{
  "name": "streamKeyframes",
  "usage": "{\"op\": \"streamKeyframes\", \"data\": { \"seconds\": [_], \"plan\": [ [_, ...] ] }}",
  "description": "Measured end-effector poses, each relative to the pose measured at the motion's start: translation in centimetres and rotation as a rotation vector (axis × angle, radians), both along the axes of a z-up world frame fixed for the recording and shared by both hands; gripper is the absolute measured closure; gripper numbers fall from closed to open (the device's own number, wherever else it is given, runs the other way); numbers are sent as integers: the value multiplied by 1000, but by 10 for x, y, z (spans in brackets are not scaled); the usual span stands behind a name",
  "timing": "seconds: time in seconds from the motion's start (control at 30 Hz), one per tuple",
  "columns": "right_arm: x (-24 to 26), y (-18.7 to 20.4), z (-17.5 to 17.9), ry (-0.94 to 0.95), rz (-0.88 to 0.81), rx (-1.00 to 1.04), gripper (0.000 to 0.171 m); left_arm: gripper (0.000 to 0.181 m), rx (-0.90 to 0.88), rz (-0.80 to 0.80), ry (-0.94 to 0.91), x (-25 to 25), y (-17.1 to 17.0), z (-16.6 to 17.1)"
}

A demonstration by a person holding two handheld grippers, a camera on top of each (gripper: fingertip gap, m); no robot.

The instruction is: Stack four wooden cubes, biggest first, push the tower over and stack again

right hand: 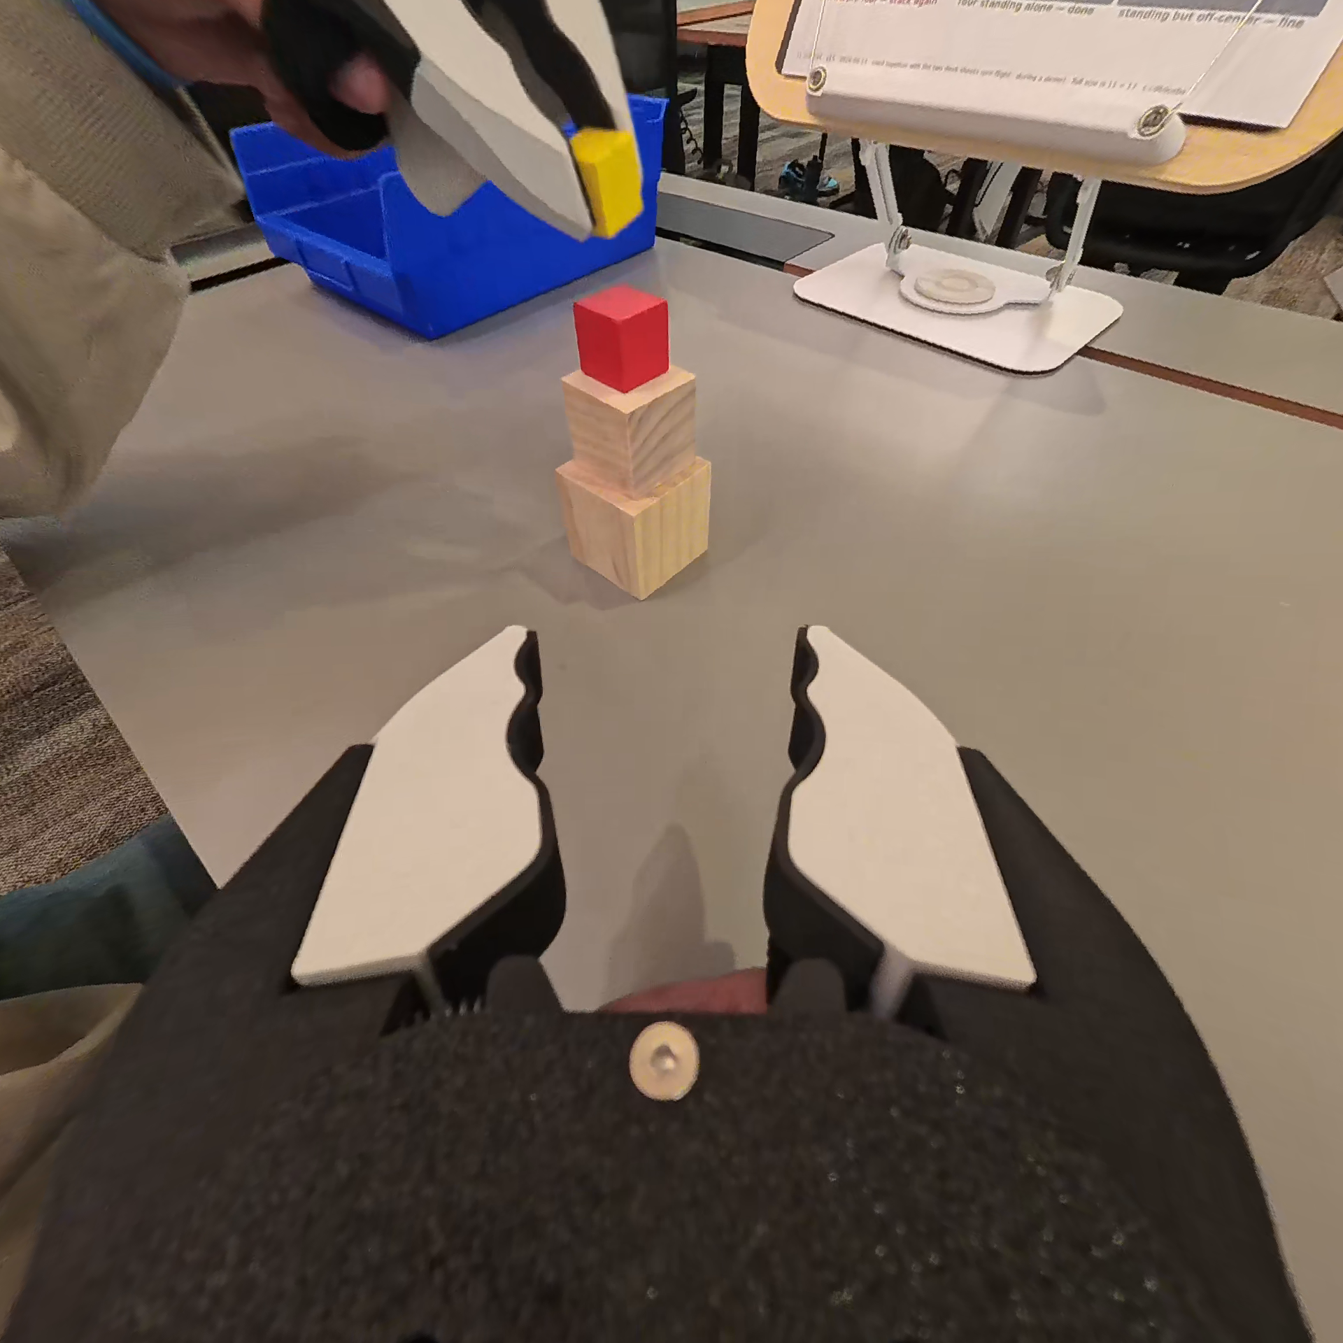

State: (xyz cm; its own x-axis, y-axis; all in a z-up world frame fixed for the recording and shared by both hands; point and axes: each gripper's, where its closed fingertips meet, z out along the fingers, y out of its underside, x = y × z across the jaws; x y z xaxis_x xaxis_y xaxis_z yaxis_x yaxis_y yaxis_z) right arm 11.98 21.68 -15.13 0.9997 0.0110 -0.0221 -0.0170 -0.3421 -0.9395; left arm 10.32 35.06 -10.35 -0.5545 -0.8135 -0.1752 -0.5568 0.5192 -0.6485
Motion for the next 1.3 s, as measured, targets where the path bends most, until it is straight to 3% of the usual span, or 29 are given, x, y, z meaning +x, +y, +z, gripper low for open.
{"op": "streamKeyframes", "data": {
  "seconds": [0.13,0.6,0.7,0.77,0.87,0.97,1.03,1.17,1.3],
  "plan": [
    [-1,0,-2,-8,5,-9,105,159,-101,-55,56,2,-10,-7],
    [1,-1,-5,-10,6,-25,106,159,-76,-60,113,4,-8,-21],
    [1,-1,-4,-8,6,-23,106,120,-74,-32,127,2,-7,-21],
    [1,-1,-4,-4,6,-22,106,110,-57,-18,105,-2,-7,-16],
    [1,-1,-5,-2,10,-26,106,112,-93,17,-28,-16,-18,7],
    [-1,0,-6,-1,13,-28,107,121,-132,172,-291,-35,-24,28],
    [-2,2,-7,2,14,-29,107,121,-156,383,-453,-54,-17,29],
    [-2,5,-11,3,-1,-51,107,119,-171,830,-569,-104,-1,-7],
    [0,8,-14,6,-34,-76,106,124,-208,1072,-621,-136,5,-46]
  ]
}}
